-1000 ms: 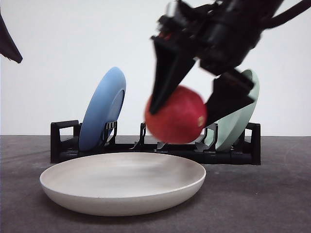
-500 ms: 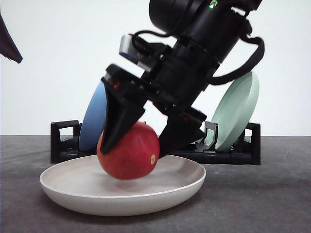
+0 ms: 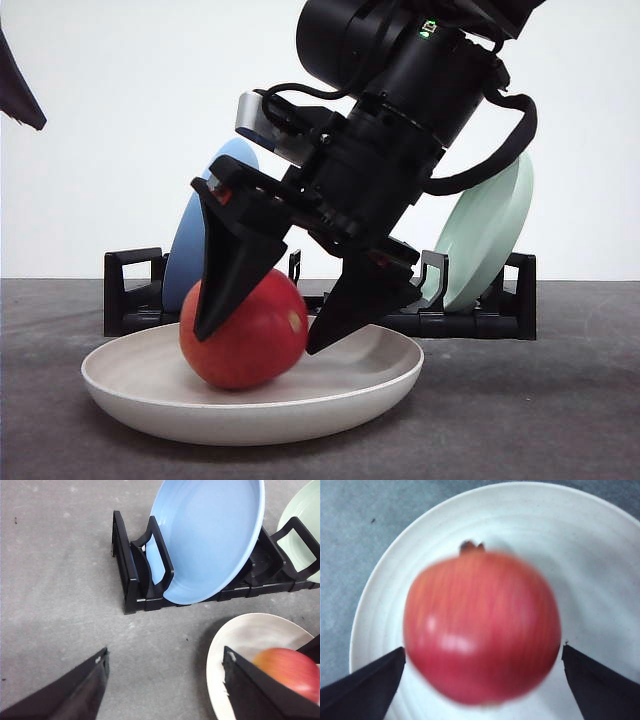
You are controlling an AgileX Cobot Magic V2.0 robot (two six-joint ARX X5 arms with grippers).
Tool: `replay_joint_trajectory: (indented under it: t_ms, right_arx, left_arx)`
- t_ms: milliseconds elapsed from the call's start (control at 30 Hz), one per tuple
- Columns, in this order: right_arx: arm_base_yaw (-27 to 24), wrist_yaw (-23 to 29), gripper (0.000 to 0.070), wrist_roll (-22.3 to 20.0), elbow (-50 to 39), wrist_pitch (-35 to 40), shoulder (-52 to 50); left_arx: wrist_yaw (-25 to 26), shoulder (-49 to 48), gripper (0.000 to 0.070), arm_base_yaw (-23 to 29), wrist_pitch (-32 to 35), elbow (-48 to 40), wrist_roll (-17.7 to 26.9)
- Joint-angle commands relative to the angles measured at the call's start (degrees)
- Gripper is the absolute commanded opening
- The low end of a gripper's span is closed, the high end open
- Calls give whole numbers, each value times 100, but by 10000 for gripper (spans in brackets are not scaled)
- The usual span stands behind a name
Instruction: Place pomegranate in white plate
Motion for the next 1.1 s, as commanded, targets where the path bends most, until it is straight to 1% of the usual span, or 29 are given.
replay_joint_trajectory:
  t_ms: [0,133,300,400,467,700,933,1067]
  right_arx:
    - [21,-28,644,-33,146,-84,-47]
    - [-34,-21,643,-169,113,-403,-416]
    - [-144,15,641,-342,-335,144,-1082]
    - [-283,14,618,-372,-755,532,-1534]
    - [-424,16,615,-372,-1020,622,-1846]
    - [-1125,-11,615,-369,-1856,613,-2873]
    - [-2086,-198,615,-275,-2600,520,-3884]
    - [-2621,-196,614,-277,-2776,316,-4292]
  left_arx:
    - [46,11,428,-4,29,26,6]
    - [46,11,428,-4,31,26,6]
    - [46,13,429,-4,31,26,7]
    - [46,13,429,-4,29,26,7]
    - [46,13,429,-4,31,26,6]
    - [46,13,429,-4,29,26,4]
    - [46,13,429,-4,25,26,3]
    - [46,13,429,-4,22,26,2]
